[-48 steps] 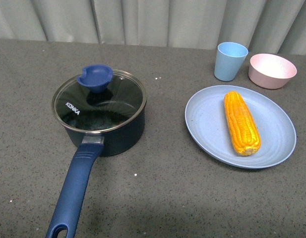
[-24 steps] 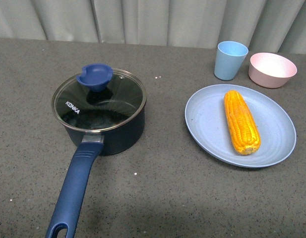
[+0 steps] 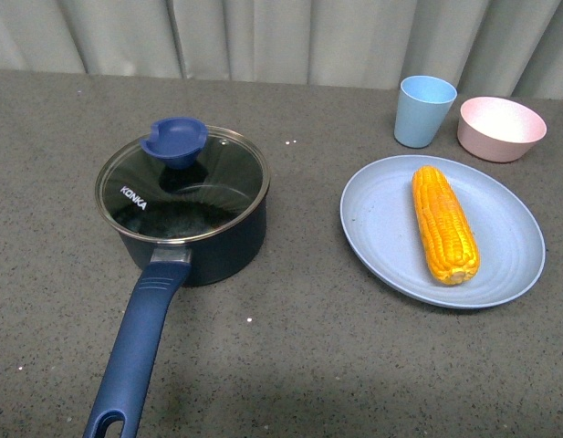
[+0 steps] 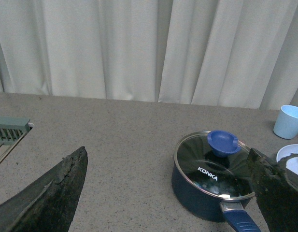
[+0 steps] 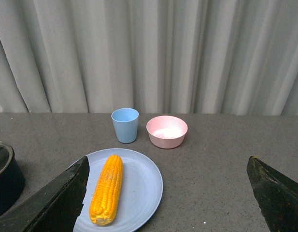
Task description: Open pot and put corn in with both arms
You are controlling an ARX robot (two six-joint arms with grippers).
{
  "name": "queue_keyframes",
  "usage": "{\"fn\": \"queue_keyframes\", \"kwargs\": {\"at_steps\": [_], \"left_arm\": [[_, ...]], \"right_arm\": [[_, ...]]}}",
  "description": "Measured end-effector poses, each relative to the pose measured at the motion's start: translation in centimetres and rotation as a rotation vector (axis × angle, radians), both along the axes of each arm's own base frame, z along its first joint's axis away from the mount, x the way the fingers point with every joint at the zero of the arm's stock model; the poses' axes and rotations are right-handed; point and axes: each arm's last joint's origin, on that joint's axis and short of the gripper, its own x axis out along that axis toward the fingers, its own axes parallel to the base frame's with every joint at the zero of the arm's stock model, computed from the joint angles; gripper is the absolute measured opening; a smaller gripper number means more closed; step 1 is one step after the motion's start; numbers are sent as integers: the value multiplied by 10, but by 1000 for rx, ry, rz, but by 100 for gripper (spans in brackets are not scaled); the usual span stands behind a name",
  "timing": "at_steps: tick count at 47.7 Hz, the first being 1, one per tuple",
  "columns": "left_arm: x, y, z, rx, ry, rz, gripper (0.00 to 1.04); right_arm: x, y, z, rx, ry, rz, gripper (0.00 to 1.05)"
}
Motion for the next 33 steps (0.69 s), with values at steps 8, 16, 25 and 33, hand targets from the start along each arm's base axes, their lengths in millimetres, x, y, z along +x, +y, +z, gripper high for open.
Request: {"fn": "queue_keyframes", "kwargs": {"at_steps": [8,16,25,33], "left_arm": [[0,0,0,0,0,0,98],[0,0,0,0,0,0,98],[0,0,0,0,0,0,98],[0,0,0,0,0,0,98]], "right_arm": [[0,0,0,0,0,0,96],[0,0,0,0,0,0,96],[0,0,0,0,0,0,96],[0,0,0,0,0,0,96]]}}
